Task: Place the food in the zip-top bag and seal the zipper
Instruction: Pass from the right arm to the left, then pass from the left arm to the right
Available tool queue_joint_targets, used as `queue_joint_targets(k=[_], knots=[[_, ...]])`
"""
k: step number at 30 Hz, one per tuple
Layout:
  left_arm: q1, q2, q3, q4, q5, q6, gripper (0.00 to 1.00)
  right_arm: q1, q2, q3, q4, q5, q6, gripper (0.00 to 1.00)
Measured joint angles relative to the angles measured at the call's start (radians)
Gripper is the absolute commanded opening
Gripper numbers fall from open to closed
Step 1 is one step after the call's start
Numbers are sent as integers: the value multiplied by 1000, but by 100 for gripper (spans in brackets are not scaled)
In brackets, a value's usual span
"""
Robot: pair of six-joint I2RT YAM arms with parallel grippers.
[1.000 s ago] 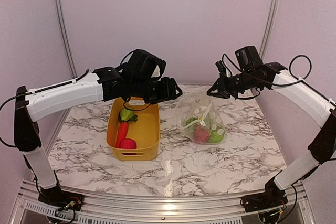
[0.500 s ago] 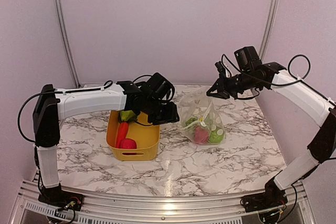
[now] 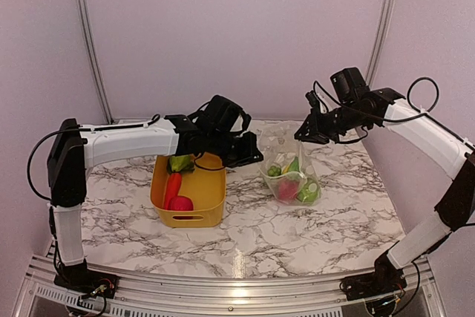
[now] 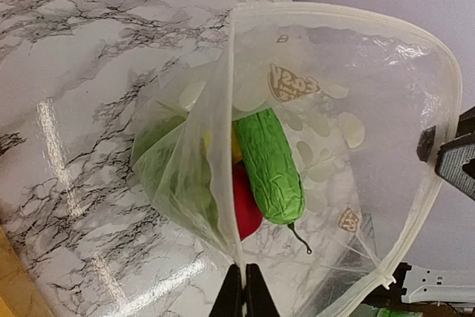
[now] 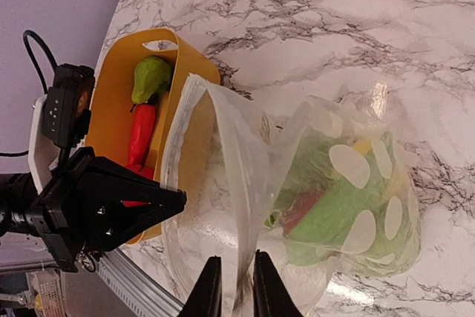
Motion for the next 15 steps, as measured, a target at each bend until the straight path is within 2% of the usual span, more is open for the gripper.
queue_joint_targets(k=[4, 13, 15], knots=[[0, -8, -1, 60, 13, -12, 0, 3, 0, 2, -51, 54, -6, 19], [0, -34, -1, 109, 12, -20, 0, 3, 3, 50, -164, 216, -28, 17], [0, -37, -1, 109, 13, -19, 0, 3, 11, 78, -185, 253, -35, 9]])
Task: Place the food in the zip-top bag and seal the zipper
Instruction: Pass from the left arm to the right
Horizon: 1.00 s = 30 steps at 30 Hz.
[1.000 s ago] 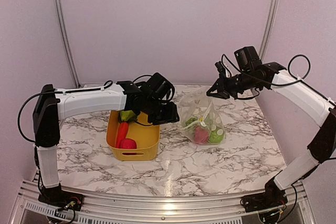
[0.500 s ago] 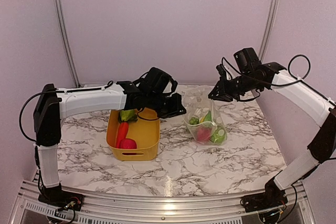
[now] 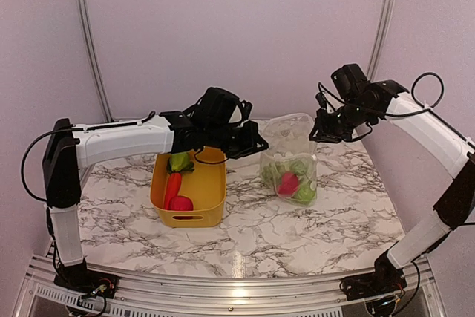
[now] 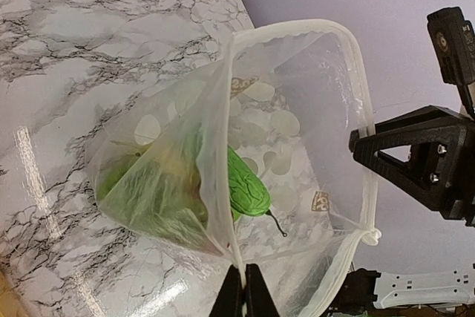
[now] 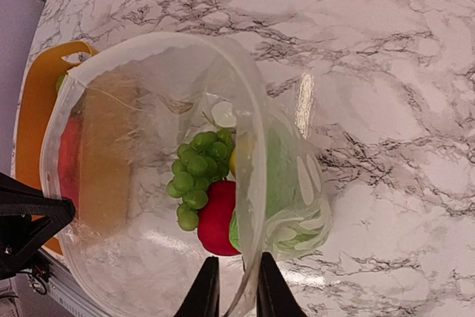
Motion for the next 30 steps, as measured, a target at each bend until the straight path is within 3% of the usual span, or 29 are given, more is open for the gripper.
queue_joint_targets(k=[3, 9, 16, 23, 30], knots=[[0, -2, 0, 0, 0, 2, 0, 0, 16, 43, -14, 44, -19, 0], [0, -10, 1, -1, -14, 26, 46, 0, 64, 90, -32, 66, -39, 0], [21, -90, -11, -58, -91, 105, 66, 3, 59, 130, -38, 45, -41, 0], [142, -332, -148, -179, -215, 188, 66, 4, 4, -10, 45, -18, -36, 0], [203, -360, -249, -350, -252, 219, 61, 18, -10, -71, 83, -75, -34, 0]])
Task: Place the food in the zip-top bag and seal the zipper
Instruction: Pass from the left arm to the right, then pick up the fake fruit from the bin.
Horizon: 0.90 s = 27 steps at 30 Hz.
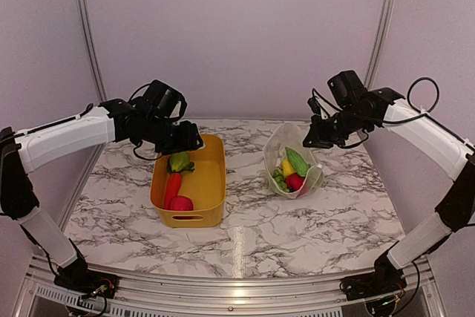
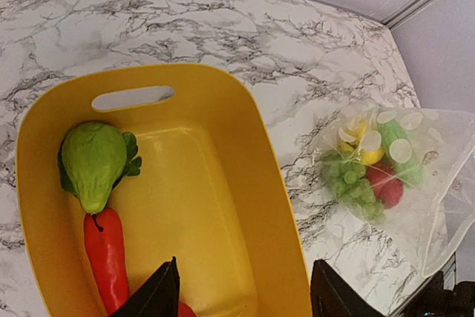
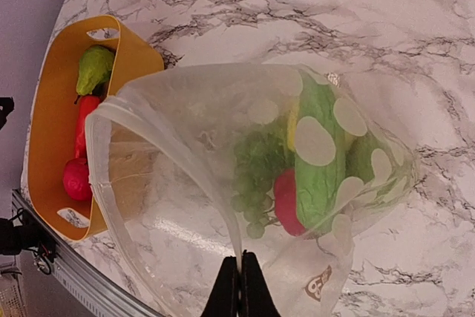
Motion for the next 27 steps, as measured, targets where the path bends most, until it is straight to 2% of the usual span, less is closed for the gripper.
queue_joint_targets(k=[10, 13, 16, 25, 27], knots=[[-8, 91, -59, -166, -13, -5, 61, 24, -83, -31, -7, -54, -2, 0], [-8, 113, -60, -193, -36, -4, 55, 26, -105, -55, -9, -70, 0, 0], [-8, 136, -60, -209, -44, 4, 55, 26, -109, -73, -9, -84, 3, 0], [-8, 225, -31, -280, -36, 45, 58, 26, -109, -80, -7, -107, 21, 0], [-10, 233, -23, -307, -34, 53, 61, 26, -109, -80, -6, -108, 22, 0]])
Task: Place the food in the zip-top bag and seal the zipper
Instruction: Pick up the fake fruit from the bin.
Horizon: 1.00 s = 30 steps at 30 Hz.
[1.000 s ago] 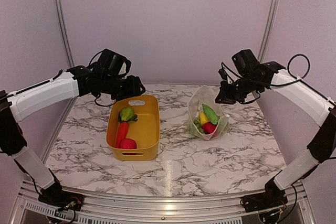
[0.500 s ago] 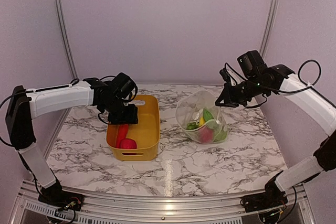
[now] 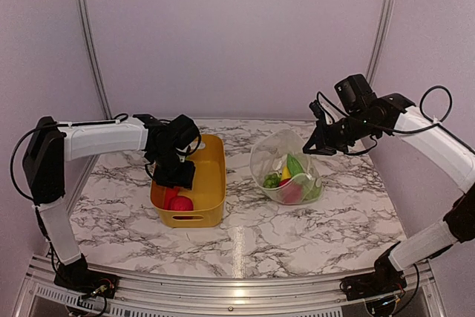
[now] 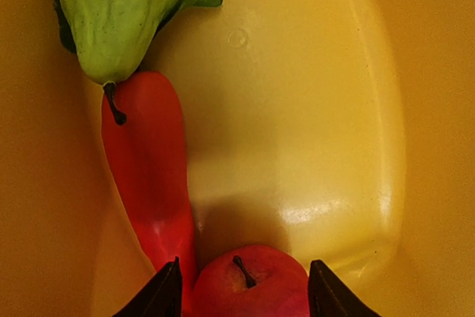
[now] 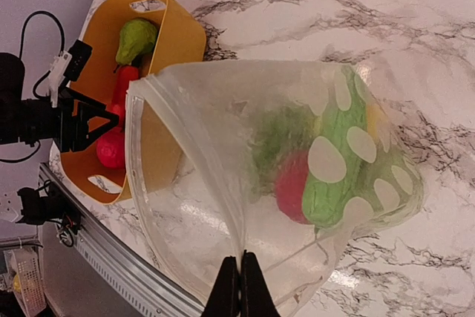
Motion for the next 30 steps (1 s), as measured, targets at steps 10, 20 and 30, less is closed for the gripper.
queue_joint_targets(k=[10, 20, 30], knots=[[-66, -35, 6, -75, 108, 92, 71, 0, 0, 0, 1, -6, 7, 0], [-102, -4, -14, -111, 102, 117, 80, 0, 10, 0, 1, -20, 6, 0], [-110, 52, -2, -127, 86, 124, 67, 0, 17, 1, 2, -29, 6, 0]])
